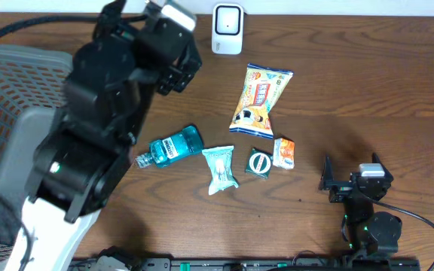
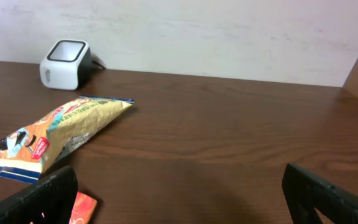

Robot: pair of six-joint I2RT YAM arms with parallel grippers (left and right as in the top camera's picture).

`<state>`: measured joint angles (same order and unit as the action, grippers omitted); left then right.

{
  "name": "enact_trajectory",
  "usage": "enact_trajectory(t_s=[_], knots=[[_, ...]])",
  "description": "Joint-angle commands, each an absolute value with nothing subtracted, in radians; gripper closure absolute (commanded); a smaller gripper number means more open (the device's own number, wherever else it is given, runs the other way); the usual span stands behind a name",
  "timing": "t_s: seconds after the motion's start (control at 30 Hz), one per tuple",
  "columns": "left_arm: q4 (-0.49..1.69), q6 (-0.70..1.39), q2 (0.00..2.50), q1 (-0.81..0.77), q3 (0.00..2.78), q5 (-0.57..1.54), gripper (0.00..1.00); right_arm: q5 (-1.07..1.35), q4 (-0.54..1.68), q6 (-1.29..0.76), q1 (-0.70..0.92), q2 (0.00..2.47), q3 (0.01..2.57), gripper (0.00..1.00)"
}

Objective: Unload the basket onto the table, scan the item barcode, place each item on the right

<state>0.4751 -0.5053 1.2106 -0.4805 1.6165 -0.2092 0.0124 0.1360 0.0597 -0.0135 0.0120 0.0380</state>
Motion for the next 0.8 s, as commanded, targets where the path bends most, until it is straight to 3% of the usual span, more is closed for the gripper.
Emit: enact_trajectory(t_s=[0.0, 0.23, 0.5, 0.6, 0.77], knots=[[0.473, -0.538, 1.094, -0.477, 1.583, -0.232, 0.02, 0.017, 0.134, 0.068, -0.007, 0.007, 0.033, 0.01], [0.454, -0.538, 0.920, -0.407, 1.493, -0.110, 0.02, 0.017, 0.134, 0.068, -0.007, 0.007, 0.033, 0.01], [0.362, -0.530, 0.654, -0.160, 1.312, 0.078, 0.02, 0.035, 0.132, 0.045, -0.007, 0.007, 0.034, 0.01], [0.340, -0.529, 0.562, -0.067, 1.291, 0.116, 0.02, 0.106, 0.130, -0.099, -0.007, 0.007, 0.034, 0.01], [0.311, -0.342, 0.475, -0.031, 1.298, 0.117, 0.02, 0.336, 0.114, -0.587, -0.007, 0.007, 0.033, 0.01]])
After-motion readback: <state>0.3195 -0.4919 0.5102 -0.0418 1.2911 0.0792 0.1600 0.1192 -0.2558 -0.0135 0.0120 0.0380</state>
